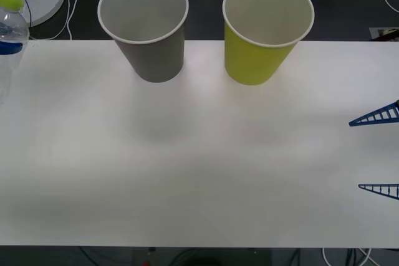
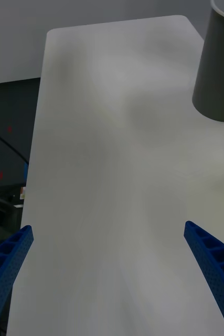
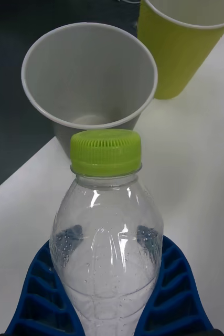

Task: Put the can into the green bin and the plastic bottle into the gray bin

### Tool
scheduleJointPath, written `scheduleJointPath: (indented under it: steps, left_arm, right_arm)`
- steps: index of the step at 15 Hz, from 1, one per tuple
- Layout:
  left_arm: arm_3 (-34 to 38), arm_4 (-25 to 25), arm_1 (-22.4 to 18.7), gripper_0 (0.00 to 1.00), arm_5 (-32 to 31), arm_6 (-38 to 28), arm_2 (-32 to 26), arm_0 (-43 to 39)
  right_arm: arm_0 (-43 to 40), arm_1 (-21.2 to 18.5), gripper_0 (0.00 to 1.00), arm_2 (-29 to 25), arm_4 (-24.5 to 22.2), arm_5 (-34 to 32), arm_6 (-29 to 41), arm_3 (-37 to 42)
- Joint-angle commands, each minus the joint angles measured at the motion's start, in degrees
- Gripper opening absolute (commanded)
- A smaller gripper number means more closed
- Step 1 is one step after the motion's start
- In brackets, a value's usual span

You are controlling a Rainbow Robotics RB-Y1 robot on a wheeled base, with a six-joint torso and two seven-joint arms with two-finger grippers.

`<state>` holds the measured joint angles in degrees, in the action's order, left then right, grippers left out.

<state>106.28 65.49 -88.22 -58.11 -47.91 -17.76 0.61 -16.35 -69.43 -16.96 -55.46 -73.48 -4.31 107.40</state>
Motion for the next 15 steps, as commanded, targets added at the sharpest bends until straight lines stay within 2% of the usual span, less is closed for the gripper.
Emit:
scheduleJointPath:
  steps: [1, 3, 12, 15]
  left_arm:
    - [-0.73, 2.19, -0.03, 0.0, -3.94, -3.51, 0.0, 3.96]
    - [-0.82, 2.28, -0.03, 0.0, -4.03, -4.12, 0.53, 4.58]
    - [-10.4, 3.77, 1.2, 0.0, -4.12, -3.24, 26.37, 31.38]
    - [-14.18, 6.23, 3.31, 0.0, -8.07, -3.68, 32.08, 40.17]
  right_arm:
    - [0.0, 0.0, 1.0, 0.0, 0.0, 0.0, 0.0, 0.0]
    - [0.0, 0.0, 1.0, 0.0, 0.0, 0.0, 0.0, 0.0]
    - [0.0, 0.0, 1.0, 0.0, 0.0, 0.0, 0.0, 0.0]
    - [0.0, 0.0, 1.0, 0.0, 0.0, 0.0, 0.0, 0.0]
